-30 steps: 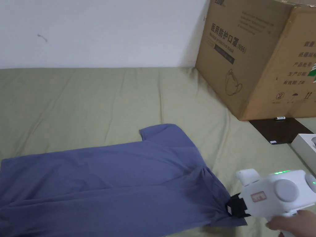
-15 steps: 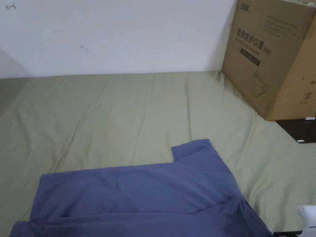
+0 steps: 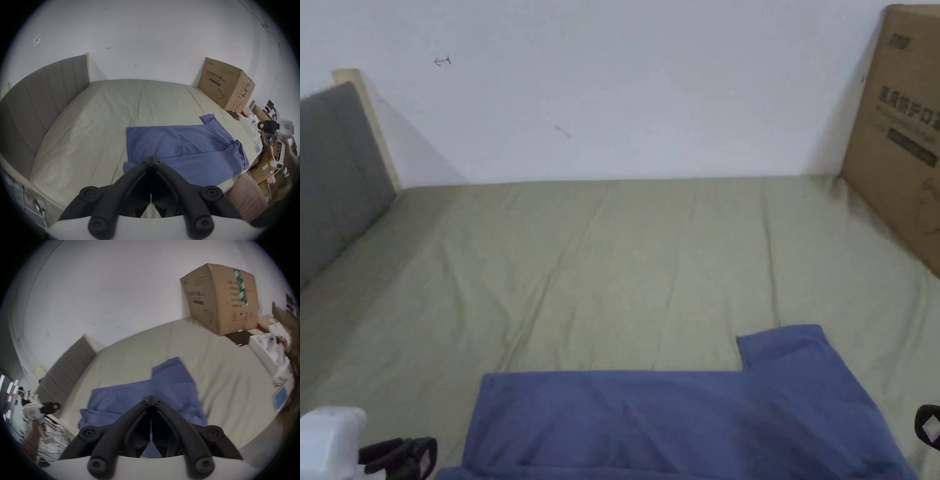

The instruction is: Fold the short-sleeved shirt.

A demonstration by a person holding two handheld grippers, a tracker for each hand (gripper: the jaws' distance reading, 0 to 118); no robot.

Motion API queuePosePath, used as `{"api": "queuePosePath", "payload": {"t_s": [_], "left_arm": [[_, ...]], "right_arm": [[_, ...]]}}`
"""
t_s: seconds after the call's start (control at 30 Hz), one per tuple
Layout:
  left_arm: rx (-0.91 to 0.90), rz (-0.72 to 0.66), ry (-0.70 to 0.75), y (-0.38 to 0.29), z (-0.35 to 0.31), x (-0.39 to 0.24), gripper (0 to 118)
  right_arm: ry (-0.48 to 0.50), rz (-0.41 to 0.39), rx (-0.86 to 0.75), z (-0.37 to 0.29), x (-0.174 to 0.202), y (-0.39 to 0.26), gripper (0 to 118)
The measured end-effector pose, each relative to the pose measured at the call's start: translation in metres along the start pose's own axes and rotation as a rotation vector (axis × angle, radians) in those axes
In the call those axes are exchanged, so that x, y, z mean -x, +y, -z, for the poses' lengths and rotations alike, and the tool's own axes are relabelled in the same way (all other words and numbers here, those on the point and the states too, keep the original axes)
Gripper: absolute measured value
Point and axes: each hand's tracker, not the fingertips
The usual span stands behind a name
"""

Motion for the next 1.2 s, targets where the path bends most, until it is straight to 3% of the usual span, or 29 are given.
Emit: {"api": "queuePosePath", "payload": {"t_s": [0.07, 0.17, 0.2, 0.23, 0.27, 0.3, 0.33, 0.43, 0.5, 0.57, 0.63, 0.67, 0.73, 0.77, 0.9, 0.93, 1.0, 1.03, 1.07, 1.1, 1.2], "left_arm": [[0.077, -0.019, 0.021, 0.017, 0.039, 0.011, 0], [0.216, -0.082, -0.004, 0.042, 0.123, 0.05, 2], [0.21, -0.128, -0.052, 0.042, 0.152, 0.061, 17], [0.179, -0.145, -0.096, 0.046, 0.175, 0.07, 54], [0.192, -0.145, -0.059, 0.047, 0.197, 0.077, 113], [0.25, -0.146, 0.003, 0.045, 0.221, 0.081, 117], [0.227, -0.145, -0.038, 0.043, 0.234, 0.085, 111], [0.292, -0.154, 0.02, 0.046, 0.263, 0.086, 111], [0.368, -0.126, 0.016, 0.031, 0.299, 0.091, 99], [0.408, -0.024, 0.037, 0.023, 0.309, 0.075, 90], [0.295, 0.111, 0.061, 0.024, 0.292, 0.056, 84], [0.286, 0.111, -0.008, 0.026, 0.287, 0.05, 69], [0.302, 0.143, -0.07, 0.028, 0.28, 0.036, 14], [0.299, 0.158, -0.085, 0.029, 0.278, 0.038, 3], [0.292, 0.152, -0.078, 0.042, 0.264, 0.025, 3], [0.275, 0.152, -0.074, 0.047, 0.257, 0.022, 3], [0.239, 0.143, -0.085, 0.055, 0.244, 0.019, 3], [0.232, 0.135, -0.091, 0.062, 0.242, 0.024, 3], [0.227, 0.131, -0.089, 0.065, 0.237, 0.024, 3], [0.223, 0.125, -0.086, 0.068, 0.233, 0.024, 3], [0.227, 0.111, -0.077, 0.075, 0.224, 0.027, 3]], "right_arm": [[0.019, 0.045, 0.038, 0.017, 0.005, 0.006, 0], [0.001, 0.041, 0.086, 0.043, 0.006, 0.009, 0], [-0.013, 0.025, 0.117, 0.053, 0.007, 0.007, 0], [-0.032, 0.0, 0.145, 0.061, 0.008, 0.005, 0], [-0.049, -0.021, 0.165, 0.067, 0.007, 0.003, 0], [-0.064, -0.04, 0.187, 0.073, 0.007, 0.0, 0], [-0.07, -0.053, 0.207, 0.077, 0.007, -0.002, 0], [-0.082, -0.041, 0.235, 0.088, 0.001, -0.007, 0], [-0.083, 0.0, 0.261, 0.097, -0.005, -0.011, 0], [-0.092, 0.03, 0.278, 0.11, -0.013, -0.013, 0], [-0.116, 0.037, 0.303, 0.125, -0.022, -0.01, 0], [-0.122, 0.035, 0.308, 0.133, -0.027, -0.007, 0], [-0.121, 0.017, 0.309, 0.15, -0.039, 0.005, 0], [-0.119, -0.004, 0.301, 0.16, -0.045, 0.014, 0], [-0.222, -0.148, 0.248, 0.218, -0.071, 0.065, 0], [-0.242, -0.168, 0.246, 0.236, -0.085, 0.078, 11], [-0.292, -0.13, 0.321, 0.272, -0.104, 0.099, 103], [-0.319, -0.098, 0.379, 0.29, -0.116, 0.106, 118], [-0.311, -0.068, 0.341, 0.299, -0.122, 0.115, 116], [-0.363, -0.042, 0.378, 0.311, -0.131, 0.117, 116], [-0.424, -0.051, 0.552, 0.354, -0.144, 0.11, 115]]}}
